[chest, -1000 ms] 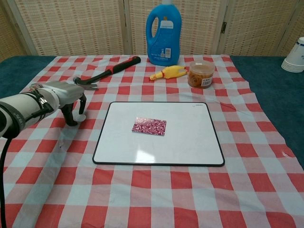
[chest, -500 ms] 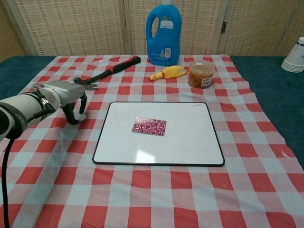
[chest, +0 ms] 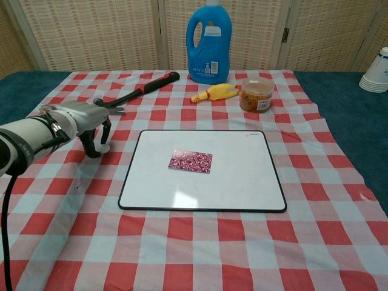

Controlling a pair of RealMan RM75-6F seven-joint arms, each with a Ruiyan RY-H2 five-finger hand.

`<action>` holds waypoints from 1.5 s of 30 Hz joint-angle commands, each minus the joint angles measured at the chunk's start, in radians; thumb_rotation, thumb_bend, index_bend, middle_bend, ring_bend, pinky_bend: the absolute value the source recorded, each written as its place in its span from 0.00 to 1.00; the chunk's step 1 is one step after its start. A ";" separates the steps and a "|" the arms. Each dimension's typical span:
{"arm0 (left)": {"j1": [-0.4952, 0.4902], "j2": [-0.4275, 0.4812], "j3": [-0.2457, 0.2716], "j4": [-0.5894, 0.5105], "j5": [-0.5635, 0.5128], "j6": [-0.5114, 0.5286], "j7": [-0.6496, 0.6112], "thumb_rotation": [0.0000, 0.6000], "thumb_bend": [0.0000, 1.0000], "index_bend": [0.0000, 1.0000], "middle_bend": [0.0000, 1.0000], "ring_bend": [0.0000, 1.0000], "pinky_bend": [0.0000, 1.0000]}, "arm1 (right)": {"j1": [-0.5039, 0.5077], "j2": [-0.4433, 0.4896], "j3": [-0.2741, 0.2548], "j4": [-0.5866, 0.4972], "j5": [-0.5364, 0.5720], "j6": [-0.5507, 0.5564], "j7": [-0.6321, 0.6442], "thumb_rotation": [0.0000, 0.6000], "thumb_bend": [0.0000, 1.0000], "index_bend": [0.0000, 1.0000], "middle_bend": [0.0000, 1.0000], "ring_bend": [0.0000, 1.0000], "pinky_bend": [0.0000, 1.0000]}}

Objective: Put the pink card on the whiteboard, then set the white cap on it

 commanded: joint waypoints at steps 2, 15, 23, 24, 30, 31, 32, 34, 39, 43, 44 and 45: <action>-0.002 0.011 -0.008 -0.021 0.013 0.015 -0.001 1.00 0.32 0.52 1.00 1.00 1.00 | 0.000 0.000 0.000 0.000 0.000 0.000 0.001 1.00 0.02 0.00 0.12 0.08 0.13; -0.062 -0.022 -0.063 -0.162 0.062 0.080 0.012 1.00 0.32 0.52 1.00 1.00 1.00 | 0.002 0.002 -0.001 0.001 -0.001 -0.002 0.006 1.00 0.02 0.00 0.12 0.08 0.13; -0.131 -0.121 -0.104 -0.150 0.056 0.105 0.036 1.00 0.32 0.52 1.00 1.00 1.00 | 0.002 0.006 -0.004 0.001 -0.009 -0.003 0.017 1.00 0.02 0.00 0.12 0.08 0.13; -0.137 -0.134 -0.105 -0.143 0.056 0.105 0.036 1.00 0.32 0.52 1.00 1.00 1.00 | 0.002 0.007 -0.005 0.001 -0.009 -0.004 0.019 1.00 0.02 0.00 0.12 0.08 0.13; -0.166 -0.215 -0.110 -0.076 0.060 0.098 0.034 1.00 0.32 0.52 1.00 1.00 1.00 | 0.001 0.014 -0.003 0.006 -0.010 -0.003 0.041 1.00 0.02 0.00 0.12 0.08 0.13; -0.171 -0.228 -0.110 -0.062 0.063 0.091 0.033 1.00 0.32 0.52 1.00 1.00 1.00 | 0.002 0.015 -0.002 0.007 -0.009 -0.004 0.045 1.00 0.02 0.00 0.12 0.08 0.13; -0.174 -0.236 -0.111 -0.052 0.066 0.086 0.031 1.00 0.32 0.52 1.00 1.00 1.00 | 0.002 0.015 -0.002 0.007 -0.009 -0.005 0.048 1.00 0.02 0.00 0.12 0.08 0.13; -0.181 -0.250 -0.113 -0.030 0.069 0.076 0.031 1.00 0.32 0.52 1.00 1.00 1.00 | 0.003 0.016 -0.003 0.009 -0.011 -0.007 0.049 1.00 0.02 0.00 0.12 0.08 0.13; -0.196 -0.275 -0.128 0.016 0.074 0.063 0.032 1.00 0.32 0.52 1.00 1.00 1.00 | 0.003 0.019 -0.005 0.011 -0.017 -0.007 0.060 1.00 0.02 0.00 0.12 0.08 0.13; -0.197 -0.284 -0.132 0.040 0.082 0.063 0.030 1.00 0.32 0.52 1.00 1.00 1.00 | 0.004 0.021 -0.003 0.014 -0.015 -0.008 0.069 1.00 0.02 0.00 0.12 0.08 0.13; -0.196 -0.285 -0.132 0.046 0.082 0.062 0.030 1.00 0.32 0.52 1.00 1.00 1.00 | 0.003 0.021 -0.003 0.014 -0.015 -0.007 0.070 1.00 0.02 0.00 0.12 0.08 0.13; -0.194 -0.285 -0.132 0.049 0.083 0.062 0.031 1.00 0.32 0.52 1.00 1.00 1.00 | 0.003 0.021 -0.004 0.014 -0.016 -0.007 0.070 1.00 0.02 0.00 0.12 0.08 0.13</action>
